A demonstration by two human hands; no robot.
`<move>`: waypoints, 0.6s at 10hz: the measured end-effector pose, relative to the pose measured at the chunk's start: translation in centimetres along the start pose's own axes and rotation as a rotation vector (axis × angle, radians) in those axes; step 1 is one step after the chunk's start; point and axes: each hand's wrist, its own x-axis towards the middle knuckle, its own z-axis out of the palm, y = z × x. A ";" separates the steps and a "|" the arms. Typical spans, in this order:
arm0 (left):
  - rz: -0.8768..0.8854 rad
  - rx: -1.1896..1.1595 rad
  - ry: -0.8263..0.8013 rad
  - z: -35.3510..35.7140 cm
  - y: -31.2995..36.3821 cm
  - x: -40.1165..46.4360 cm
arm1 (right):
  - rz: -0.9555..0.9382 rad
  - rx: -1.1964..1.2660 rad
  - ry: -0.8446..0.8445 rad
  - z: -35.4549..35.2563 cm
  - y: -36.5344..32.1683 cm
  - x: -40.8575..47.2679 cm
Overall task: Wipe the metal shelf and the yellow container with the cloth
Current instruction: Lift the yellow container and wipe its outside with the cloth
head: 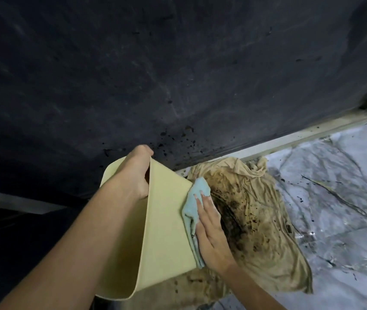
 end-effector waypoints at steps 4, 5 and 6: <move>0.007 -0.228 -0.066 -6.2 -5.8 -8.3 | -0.387 -0.440 0.248 -3.7 -9.4 1.8; 0.039 -0.257 -0.143 -6.1 -7.3 -8.2 | -0.482 -0.472 0.230 -4.3 -12.1 1.8; 0.067 -0.111 -0.102 -9.3 -6.4 -8.1 | -0.457 -0.357 0.208 -2.8 -12.9 0.5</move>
